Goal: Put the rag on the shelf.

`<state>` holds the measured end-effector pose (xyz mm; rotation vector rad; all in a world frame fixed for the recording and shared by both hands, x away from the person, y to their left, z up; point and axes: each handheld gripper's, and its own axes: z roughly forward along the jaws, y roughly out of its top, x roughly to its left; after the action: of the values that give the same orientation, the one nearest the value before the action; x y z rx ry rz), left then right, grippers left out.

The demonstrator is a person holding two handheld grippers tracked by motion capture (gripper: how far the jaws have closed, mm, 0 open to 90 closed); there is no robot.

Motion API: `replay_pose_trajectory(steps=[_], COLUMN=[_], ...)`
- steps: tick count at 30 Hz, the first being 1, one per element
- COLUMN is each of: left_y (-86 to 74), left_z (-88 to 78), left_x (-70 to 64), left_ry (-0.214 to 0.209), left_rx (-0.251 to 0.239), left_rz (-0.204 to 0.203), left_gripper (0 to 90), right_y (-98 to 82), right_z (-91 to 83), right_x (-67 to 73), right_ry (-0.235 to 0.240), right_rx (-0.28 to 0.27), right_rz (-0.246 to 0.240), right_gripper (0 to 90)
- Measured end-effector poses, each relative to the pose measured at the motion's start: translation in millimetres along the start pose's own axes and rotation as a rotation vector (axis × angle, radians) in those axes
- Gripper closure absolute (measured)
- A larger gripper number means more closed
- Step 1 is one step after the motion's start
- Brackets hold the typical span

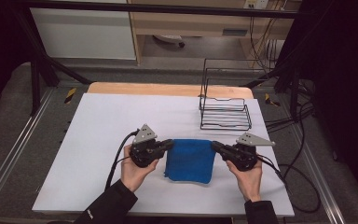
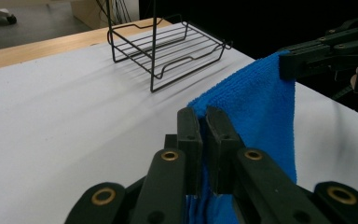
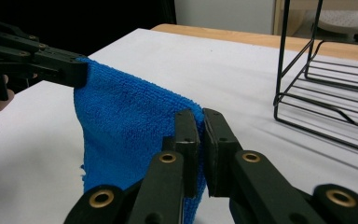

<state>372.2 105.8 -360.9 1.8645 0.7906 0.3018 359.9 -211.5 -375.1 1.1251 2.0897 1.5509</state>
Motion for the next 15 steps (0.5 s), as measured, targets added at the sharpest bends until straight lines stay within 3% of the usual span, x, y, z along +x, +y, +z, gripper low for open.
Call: replay_pose_trajectory(steps=[15], left_y=[19.6], left_z=[-2.5], left_x=[-9.6], left_ry=[-0.004], left_rx=[-0.07], left_rz=[0.041], left_gripper=[85.0], right_y=[13.5], right_z=[-16.9], right_x=[3.0], right_ry=[-0.042], right_rx=[-0.077], right_rz=[-0.032], right_gripper=[86.1])
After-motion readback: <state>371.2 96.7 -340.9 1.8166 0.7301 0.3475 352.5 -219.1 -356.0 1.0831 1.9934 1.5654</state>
